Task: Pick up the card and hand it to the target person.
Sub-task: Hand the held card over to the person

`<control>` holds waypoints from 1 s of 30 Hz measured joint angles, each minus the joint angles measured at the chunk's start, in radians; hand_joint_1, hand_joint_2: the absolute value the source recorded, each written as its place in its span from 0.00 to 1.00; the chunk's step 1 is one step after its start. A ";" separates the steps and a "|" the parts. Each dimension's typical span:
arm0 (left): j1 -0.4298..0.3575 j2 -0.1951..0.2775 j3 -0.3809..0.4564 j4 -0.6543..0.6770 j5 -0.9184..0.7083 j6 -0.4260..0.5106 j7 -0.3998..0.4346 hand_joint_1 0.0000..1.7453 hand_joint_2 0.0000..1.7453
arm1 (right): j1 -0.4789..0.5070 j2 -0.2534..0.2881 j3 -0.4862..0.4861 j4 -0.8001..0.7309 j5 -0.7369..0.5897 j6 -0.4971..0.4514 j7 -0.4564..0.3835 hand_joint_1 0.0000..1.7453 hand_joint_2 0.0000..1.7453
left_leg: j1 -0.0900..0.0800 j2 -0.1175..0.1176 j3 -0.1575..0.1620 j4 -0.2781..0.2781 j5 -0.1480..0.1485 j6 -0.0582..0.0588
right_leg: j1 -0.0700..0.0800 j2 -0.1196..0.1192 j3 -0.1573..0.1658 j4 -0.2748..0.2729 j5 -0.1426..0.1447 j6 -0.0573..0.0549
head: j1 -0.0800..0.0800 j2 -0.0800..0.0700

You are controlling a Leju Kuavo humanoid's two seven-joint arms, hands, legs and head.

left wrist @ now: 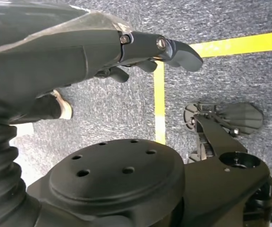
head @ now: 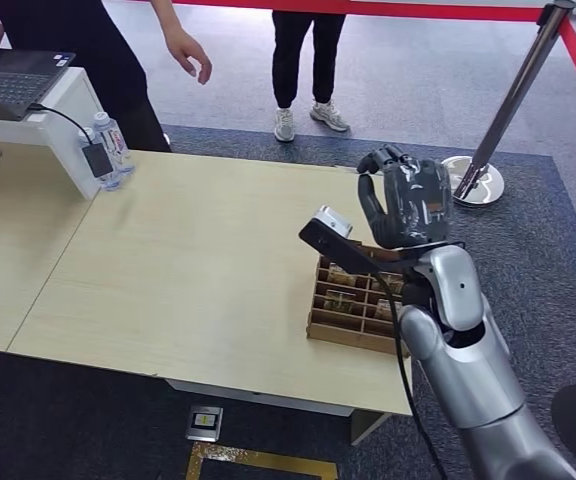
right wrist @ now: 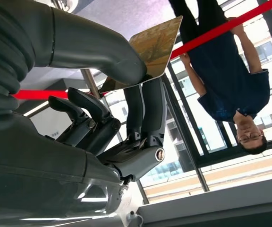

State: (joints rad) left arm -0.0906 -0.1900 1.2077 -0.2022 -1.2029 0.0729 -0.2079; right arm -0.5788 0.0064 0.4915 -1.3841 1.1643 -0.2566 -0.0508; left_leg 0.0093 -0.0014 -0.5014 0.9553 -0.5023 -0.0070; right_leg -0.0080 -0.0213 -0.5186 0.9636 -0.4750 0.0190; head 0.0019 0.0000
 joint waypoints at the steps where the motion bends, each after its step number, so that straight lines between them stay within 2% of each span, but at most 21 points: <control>1: 0.000 0.000 -0.001 0.000 -0.003 0.000 0.001 0.00 1.00 | -0.013 0.014 0.003 0.022 -0.004 -0.005 -0.006 1.00 1.00 | 0.000 0.000 0.000 0.000 0.000 0.000 | 0.000 0.000 0.000 0.000 0.000 0.000 | 0.000 0.000; 7: -0.004 0.000 -0.012 0.000 -0.023 0.000 0.008 0.00 1.00 | -0.119 0.137 0.036 0.195 -0.010 -0.014 -0.015 1.00 1.00 | 0.000 0.000 0.000 0.000 0.000 0.000 | 0.000 0.000 -0.001 0.001 0.000 0.000 | 0.000 0.000; 13: -0.008 0.000 -0.028 0.000 -0.035 0.000 0.014 0.00 1.00 | -0.165 0.238 0.061 0.314 0.001 -0.016 -0.023 1.00 1.00 | 0.000 0.000 0.000 0.000 0.001 -0.001 | 0.000 0.000 -0.001 0.001 0.000 0.000 | 0.000 0.000; 20: -0.009 0.000 -0.029 0.000 -0.024 0.009 0.030 0.00 1.00 | -0.173 0.292 0.073 0.388 -0.004 -0.034 -0.061 1.00 1.00 | 0.000 0.000 0.000 0.000 0.001 -0.001 | 0.000 0.000 -0.001 0.001 0.000 0.000 | 0.000 0.000; 30: -0.008 -0.001 -0.029 0.000 -0.010 0.016 0.032 0.00 1.00 | -0.178 0.333 0.094 0.431 -0.008 -0.035 -0.075 1.00 1.00 | 0.000 0.000 0.000 0.000 0.001 -0.001 | 0.000 0.000 -0.001 0.001 0.000 0.000 | 0.000 0.000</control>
State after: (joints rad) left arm -0.0991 -0.1907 1.1791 -0.2022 -1.2131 0.0888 -0.1755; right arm -0.7565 0.3397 0.5857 -0.9530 1.1561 -0.2917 -0.1263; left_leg 0.0095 -0.0015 -0.5016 0.9553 -0.5016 -0.0081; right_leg -0.0078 -0.0213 -0.5196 0.9646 -0.4753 0.0186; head 0.0018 0.0000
